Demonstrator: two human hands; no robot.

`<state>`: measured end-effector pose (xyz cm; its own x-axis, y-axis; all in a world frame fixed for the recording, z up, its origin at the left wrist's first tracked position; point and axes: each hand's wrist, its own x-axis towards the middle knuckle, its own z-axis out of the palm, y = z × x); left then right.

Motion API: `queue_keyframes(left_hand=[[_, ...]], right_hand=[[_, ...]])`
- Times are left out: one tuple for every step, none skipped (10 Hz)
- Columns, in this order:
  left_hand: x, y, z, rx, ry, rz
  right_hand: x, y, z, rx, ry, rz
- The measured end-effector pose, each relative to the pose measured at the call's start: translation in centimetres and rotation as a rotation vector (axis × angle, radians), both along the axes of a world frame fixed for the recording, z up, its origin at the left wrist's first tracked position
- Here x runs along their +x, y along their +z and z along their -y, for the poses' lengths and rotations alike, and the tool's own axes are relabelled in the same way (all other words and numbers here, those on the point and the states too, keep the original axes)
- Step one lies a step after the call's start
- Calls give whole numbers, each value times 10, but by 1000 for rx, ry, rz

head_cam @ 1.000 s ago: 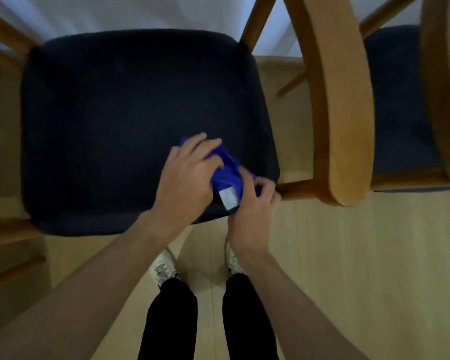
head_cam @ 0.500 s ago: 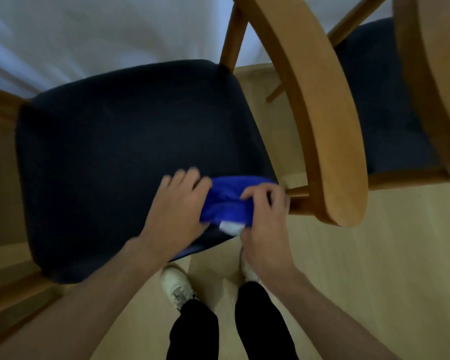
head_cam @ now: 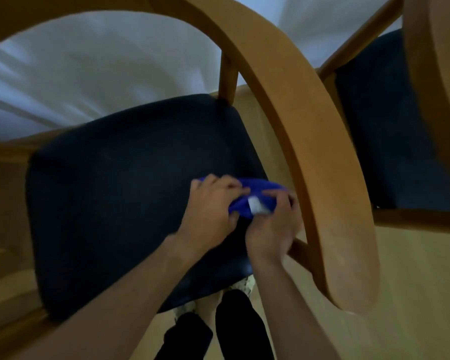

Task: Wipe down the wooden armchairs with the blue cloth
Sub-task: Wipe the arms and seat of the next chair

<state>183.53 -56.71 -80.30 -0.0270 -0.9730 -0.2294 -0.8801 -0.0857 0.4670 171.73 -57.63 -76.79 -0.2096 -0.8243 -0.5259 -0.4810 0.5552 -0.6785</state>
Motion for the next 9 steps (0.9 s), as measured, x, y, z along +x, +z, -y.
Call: queue_keyframes(left_hand=[[1,6,-28,117,-94,-102],[13,7,-26,206,-195,-138],[38,10,10,107,-213,-110],[67,6,69,-70,-75,-47],[88,-3,130,-83,-33,-79],[81,-8,149,-49,-134,0],[53,-6,131,-14,-232,119],[11,1,92,110,-340,19],[-14,6,48,200,-381,-131]], right_hand=[[-5,-13,-38,-67,-38,-73],[8,-14,-30,-105,-122,-105],[21,-9,7,-118,-164,101],[48,-12,69,-191,-187,340],[79,-19,131,-172,-139,221],[79,-30,149,49,-25,118],[55,-36,114,72,-103,-77],[24,-27,60,145,-150,-239],[2,-15,28,268,-212,-286]])
